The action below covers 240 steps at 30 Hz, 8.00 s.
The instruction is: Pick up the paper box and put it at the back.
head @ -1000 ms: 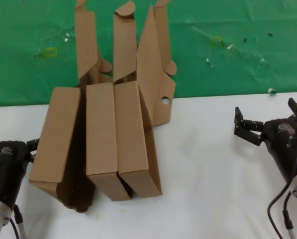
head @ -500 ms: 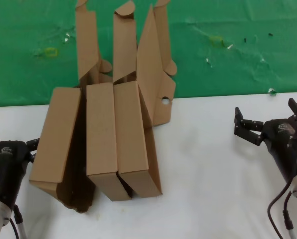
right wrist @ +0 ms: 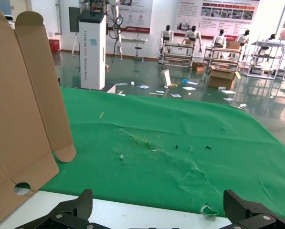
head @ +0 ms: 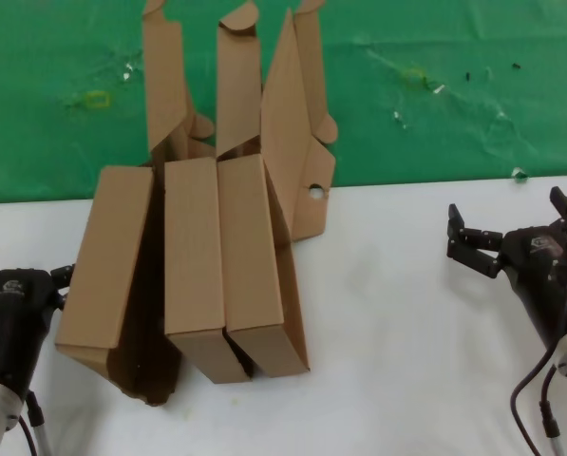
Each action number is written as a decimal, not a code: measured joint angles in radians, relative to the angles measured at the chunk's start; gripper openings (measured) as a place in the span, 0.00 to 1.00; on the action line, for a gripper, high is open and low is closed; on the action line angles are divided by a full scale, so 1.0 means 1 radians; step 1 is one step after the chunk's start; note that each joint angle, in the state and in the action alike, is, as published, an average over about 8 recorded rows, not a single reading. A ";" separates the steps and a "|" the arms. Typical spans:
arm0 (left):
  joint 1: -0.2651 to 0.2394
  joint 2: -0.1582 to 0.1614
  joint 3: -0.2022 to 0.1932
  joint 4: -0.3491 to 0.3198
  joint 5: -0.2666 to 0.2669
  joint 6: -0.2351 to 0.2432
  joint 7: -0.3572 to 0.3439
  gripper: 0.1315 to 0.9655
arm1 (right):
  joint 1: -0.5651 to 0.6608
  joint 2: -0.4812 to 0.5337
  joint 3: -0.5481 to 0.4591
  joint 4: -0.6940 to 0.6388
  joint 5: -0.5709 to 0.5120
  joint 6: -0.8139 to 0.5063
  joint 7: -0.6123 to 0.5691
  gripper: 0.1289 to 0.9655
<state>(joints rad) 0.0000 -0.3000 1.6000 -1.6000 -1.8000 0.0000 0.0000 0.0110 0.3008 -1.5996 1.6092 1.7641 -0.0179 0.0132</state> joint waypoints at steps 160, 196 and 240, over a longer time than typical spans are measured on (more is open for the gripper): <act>0.000 0.000 0.000 0.000 0.000 0.000 -0.001 0.01 | 0.917 0.139 -0.531 -0.205 -1.329 -1.172 0.355 0.02; 0.000 0.000 0.000 0.000 0.000 0.000 0.000 0.01 | 0.987 0.014 -0.540 -0.416 -1.412 -1.179 0.402 0.03; 0.000 0.000 0.000 0.000 0.000 0.000 0.000 0.04 | 0.775 0.068 -0.105 0.222 -1.109 -0.959 0.536 0.82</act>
<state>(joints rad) 0.0000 -0.3000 1.6000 -1.6000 -1.7996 0.0000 -0.0004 0.7856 0.3691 -1.7048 1.8316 0.6556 -0.9764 0.5491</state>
